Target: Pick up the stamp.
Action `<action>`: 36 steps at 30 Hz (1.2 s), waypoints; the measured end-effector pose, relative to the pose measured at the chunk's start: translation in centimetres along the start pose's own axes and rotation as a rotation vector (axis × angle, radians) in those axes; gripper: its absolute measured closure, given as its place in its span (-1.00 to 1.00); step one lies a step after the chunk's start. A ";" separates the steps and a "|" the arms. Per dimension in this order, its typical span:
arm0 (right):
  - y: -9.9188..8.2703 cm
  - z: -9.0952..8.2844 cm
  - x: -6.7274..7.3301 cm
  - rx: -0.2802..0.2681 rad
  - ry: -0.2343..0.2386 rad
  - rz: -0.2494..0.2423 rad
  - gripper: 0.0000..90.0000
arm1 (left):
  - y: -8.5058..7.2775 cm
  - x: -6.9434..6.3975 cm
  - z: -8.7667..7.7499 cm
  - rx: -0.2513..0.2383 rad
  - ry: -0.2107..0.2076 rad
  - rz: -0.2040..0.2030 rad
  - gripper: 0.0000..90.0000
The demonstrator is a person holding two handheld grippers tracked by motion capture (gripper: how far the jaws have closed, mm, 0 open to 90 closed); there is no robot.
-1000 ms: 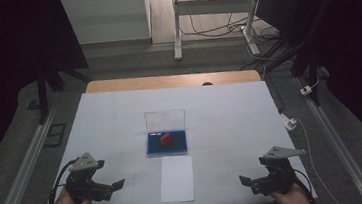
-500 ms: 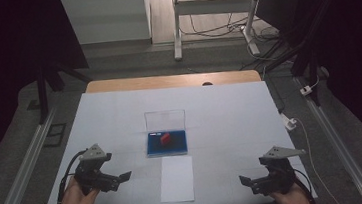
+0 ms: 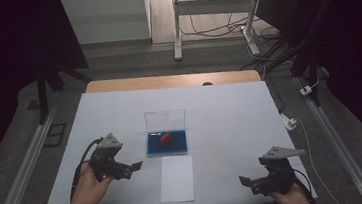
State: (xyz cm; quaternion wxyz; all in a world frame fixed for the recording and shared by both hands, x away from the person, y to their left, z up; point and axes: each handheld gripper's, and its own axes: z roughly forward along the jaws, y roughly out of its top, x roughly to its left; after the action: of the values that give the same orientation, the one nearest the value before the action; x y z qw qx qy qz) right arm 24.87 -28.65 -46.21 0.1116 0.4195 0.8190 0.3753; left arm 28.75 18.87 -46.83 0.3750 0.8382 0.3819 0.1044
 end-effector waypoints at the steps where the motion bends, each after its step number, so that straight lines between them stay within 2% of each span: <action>1: 0.0 0.0 0.0 0.000 0.000 -0.001 -1.00 | 0.2 0.0 0.2 -0.001 -0.005 0.004 -1.00; 8: 0.0 0.1 0.0 0.004 -0.001 -0.001 -1.00 | 1.7 0.1 1.8 0.002 -0.041 0.029 -1.00; 15: 0.0 0.1 0.0 0.008 0.003 -0.005 -1.00 | 3.2 0.2 3.6 0.017 -0.057 0.065 -1.00; 27: 0.0 0.2 0.0 0.020 0.006 -0.011 -1.00 | 5.0 0.1 7.2 0.057 -0.044 0.118 -1.00; 36: 0.1 0.3 0.1 0.025 0.006 -0.010 -1.00 | 6.0 0.3 9.7 0.078 -0.047 0.138 -1.00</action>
State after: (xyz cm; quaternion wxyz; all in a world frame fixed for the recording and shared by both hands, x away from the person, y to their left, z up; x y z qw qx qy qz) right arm 24.99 -28.41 -46.35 0.1057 0.4155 0.8260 0.3660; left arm 36.78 11.16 -49.39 0.3430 0.8786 0.3183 0.0953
